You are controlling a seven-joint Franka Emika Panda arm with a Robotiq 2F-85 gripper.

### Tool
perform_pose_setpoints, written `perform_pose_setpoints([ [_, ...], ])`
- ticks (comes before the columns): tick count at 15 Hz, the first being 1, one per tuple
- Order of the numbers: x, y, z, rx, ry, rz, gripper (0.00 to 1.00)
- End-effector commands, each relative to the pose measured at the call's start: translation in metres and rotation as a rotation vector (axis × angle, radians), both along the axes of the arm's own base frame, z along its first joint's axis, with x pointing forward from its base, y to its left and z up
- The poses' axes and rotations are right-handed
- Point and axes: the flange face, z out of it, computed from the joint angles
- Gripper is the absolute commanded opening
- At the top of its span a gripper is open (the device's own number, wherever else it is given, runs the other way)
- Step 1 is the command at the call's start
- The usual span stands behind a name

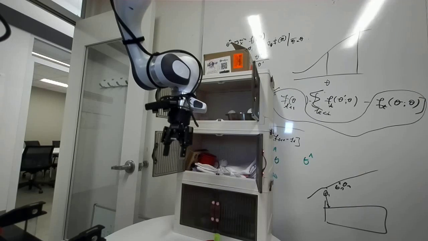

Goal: Move the red cup to the table

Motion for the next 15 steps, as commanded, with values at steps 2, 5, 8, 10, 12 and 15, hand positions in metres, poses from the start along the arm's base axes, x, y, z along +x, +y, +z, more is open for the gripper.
perform_pose_setpoints([
  [2,-0.026,0.012,0.068,0.079,-0.052,0.240,1.00],
  [5,-0.034,0.013,0.110,0.103,-0.127,0.348,1.00],
  [8,-0.042,0.010,0.142,0.121,-0.185,0.390,1.00],
  [10,-0.046,0.008,0.159,0.141,-0.213,0.348,1.00],
  [12,-0.051,0.004,0.173,0.194,-0.220,0.267,1.00],
  [15,-0.044,0.005,0.171,0.167,-0.222,0.294,1.00],
])
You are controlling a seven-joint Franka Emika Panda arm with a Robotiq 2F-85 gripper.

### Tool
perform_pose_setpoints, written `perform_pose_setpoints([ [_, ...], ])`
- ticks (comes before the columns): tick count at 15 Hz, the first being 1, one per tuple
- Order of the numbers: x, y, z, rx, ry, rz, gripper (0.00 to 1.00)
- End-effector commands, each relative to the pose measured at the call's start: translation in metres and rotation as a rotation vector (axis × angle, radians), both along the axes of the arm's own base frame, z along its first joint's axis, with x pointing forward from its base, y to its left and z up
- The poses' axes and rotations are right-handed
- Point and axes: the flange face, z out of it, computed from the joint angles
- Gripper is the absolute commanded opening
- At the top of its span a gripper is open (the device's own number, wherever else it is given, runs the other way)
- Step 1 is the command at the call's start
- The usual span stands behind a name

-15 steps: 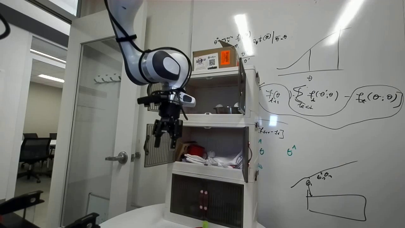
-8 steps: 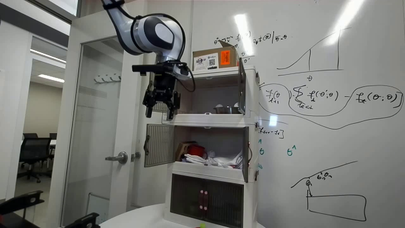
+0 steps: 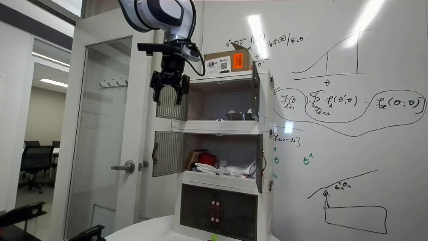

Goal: Move the red cup to the table

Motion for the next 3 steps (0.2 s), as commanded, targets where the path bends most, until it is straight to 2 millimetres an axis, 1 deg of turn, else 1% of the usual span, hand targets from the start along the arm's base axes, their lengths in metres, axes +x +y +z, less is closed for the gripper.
perform_pose_setpoints([
  [1,-0.0007,-0.0009,0.0022,0.002,-0.002,-0.003,1.00],
  [3,-0.0012,-0.0010,0.0018,0.003,-0.001,-0.005,1.00],
])
